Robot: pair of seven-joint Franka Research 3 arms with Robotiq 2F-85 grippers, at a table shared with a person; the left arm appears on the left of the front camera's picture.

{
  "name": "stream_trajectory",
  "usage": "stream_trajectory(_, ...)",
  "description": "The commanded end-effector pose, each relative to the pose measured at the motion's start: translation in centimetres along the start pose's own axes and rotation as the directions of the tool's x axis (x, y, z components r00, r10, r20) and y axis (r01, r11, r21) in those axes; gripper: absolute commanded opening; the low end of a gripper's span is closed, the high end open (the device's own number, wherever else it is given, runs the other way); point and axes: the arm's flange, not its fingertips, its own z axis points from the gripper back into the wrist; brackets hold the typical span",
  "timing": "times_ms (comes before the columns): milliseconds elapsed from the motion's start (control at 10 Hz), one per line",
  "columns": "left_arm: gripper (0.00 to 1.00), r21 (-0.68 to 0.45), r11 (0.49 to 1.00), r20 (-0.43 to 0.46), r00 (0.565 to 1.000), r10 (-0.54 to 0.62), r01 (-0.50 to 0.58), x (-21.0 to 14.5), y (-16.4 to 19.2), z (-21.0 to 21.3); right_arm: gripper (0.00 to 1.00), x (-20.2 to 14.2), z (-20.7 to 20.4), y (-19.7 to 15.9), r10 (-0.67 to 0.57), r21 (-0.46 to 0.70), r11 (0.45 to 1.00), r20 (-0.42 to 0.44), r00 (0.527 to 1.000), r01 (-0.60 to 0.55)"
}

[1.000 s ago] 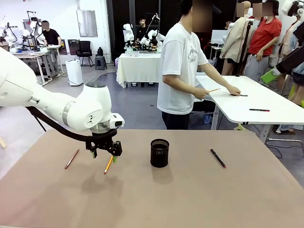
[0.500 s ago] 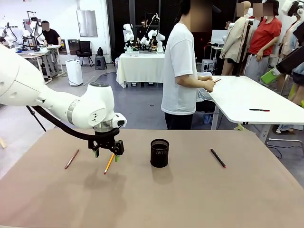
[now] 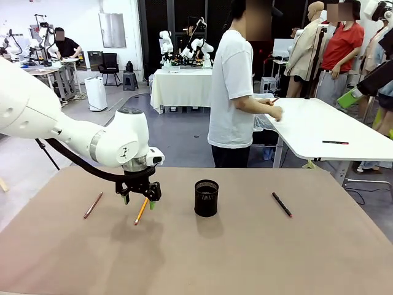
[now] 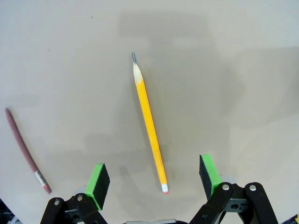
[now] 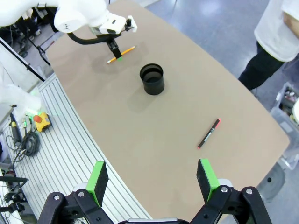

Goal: Place the pens into the pen holder.
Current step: Pick up a writing instrument from the table and place it into the Pen holder.

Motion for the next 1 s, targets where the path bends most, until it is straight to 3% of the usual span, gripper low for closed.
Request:
stream_trajectory(0, 1.00, -0.018, 1.000, -0.008, 1.000, 0.019, -0.019, 2.1, 0.2, -0.5, 1.00, 0.2, 0.1, 0.1, -0.004, 0.010, 1.000, 0.010, 1.000, 0.004)
stream_trajectory(200, 1.00, -0.022, 1.000, 0.002, 1.000, 0.017, -0.017, 2.9, 0.1, -1.1, 1.00, 0.2, 0.1, 0.1, -0.004, 0.010, 1.000, 0.010, 1.000, 0.004)
stream_trajectory(700, 0.03, -0.017, 1.000, -0.018, 1.000, 0.022, -0.023, 4.2, 0.3, -2.2, 1.00, 0.2, 0.1, 0.1, -0.004, 0.010, 1.000, 0.010, 1.000, 0.004)
stream_trajectory(900, 0.00, -0.024, 0.999, -0.026, 0.999, 0.027, -0.027, 4.2, 0.4, -2.3, 1.00, 0.2, 0.1, 0.1, -0.004, 0.010, 1.000, 0.010, 1.000, 0.004)
